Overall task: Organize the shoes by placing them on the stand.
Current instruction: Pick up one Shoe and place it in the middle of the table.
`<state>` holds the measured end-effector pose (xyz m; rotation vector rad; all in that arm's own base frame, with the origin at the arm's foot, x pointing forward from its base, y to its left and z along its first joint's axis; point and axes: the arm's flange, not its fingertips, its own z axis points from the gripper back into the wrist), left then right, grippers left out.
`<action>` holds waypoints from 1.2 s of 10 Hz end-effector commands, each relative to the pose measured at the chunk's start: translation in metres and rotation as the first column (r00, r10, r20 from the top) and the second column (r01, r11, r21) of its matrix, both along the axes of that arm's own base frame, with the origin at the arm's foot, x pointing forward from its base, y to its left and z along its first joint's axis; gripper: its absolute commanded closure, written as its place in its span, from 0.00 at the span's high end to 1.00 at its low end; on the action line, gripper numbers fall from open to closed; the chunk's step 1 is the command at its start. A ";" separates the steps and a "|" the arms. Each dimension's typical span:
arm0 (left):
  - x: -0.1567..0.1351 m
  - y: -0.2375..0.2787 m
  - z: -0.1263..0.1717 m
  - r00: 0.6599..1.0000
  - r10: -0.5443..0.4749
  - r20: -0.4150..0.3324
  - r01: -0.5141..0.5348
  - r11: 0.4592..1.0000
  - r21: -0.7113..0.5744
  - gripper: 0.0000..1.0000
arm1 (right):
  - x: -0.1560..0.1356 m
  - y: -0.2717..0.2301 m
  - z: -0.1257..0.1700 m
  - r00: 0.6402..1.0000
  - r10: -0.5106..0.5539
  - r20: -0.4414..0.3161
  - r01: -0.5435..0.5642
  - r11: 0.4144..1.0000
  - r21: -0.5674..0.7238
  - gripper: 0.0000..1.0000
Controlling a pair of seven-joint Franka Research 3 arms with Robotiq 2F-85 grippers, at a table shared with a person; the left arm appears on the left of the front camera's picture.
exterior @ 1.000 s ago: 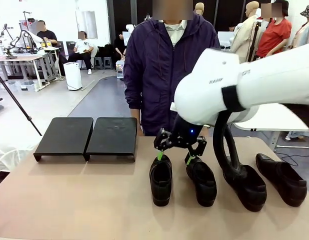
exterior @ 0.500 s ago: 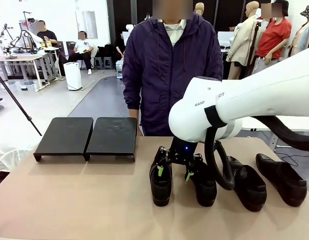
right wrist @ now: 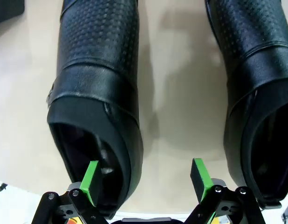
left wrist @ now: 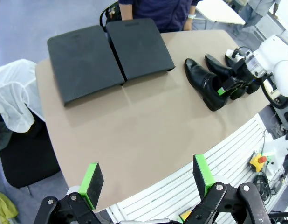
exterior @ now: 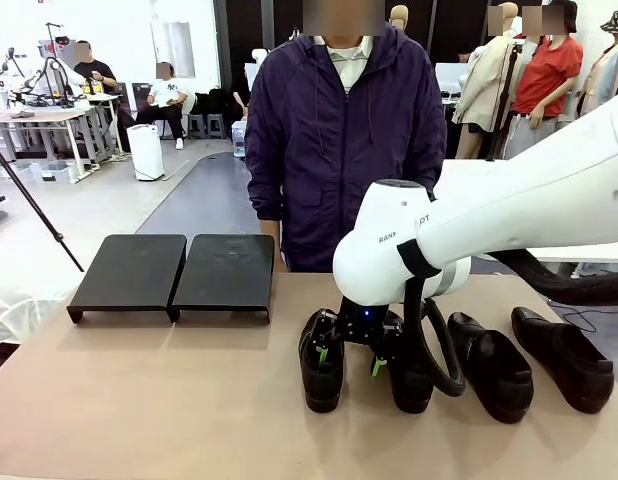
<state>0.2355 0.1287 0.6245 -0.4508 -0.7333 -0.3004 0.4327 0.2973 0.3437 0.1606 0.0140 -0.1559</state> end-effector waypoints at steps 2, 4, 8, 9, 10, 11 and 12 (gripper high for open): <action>-0.001 0.002 0.000 1.000 -0.013 0.004 0.013 1.000 0.006 1.00 | 0.008 0.014 -0.007 0.999 -0.037 0.019 0.037 0.999 -0.023 1.00; -0.001 0.002 0.000 1.000 -0.013 0.004 0.013 1.000 0.006 1.00 | 0.009 0.013 -0.004 0.996 -0.064 0.058 0.065 0.998 -0.013 0.89; -0.001 0.002 0.000 1.000 -0.013 0.004 0.013 1.000 0.006 1.00 | 0.008 0.015 -0.005 0.996 -0.056 0.067 0.059 0.998 -0.033 0.00; -0.001 0.002 0.000 1.000 -0.013 0.004 0.013 1.000 0.006 1.00 | 0.009 0.015 -0.005 0.996 -0.053 0.070 0.056 0.998 -0.037 0.00; -0.001 0.002 0.000 1.000 -0.013 0.004 0.013 1.000 0.006 1.00 | 0.009 0.015 -0.006 0.996 -0.053 0.070 0.056 0.998 -0.040 0.00; -0.001 0.002 0.000 1.000 -0.013 0.004 0.013 1.000 0.006 1.00 | 0.009 0.014 -0.006 0.996 -0.051 0.072 0.054 0.998 -0.040 0.00; -0.001 0.002 0.000 1.000 -0.013 0.004 0.013 1.000 0.006 1.00 | 0.009 0.015 -0.006 0.996 -0.050 0.073 0.053 0.998 -0.039 0.00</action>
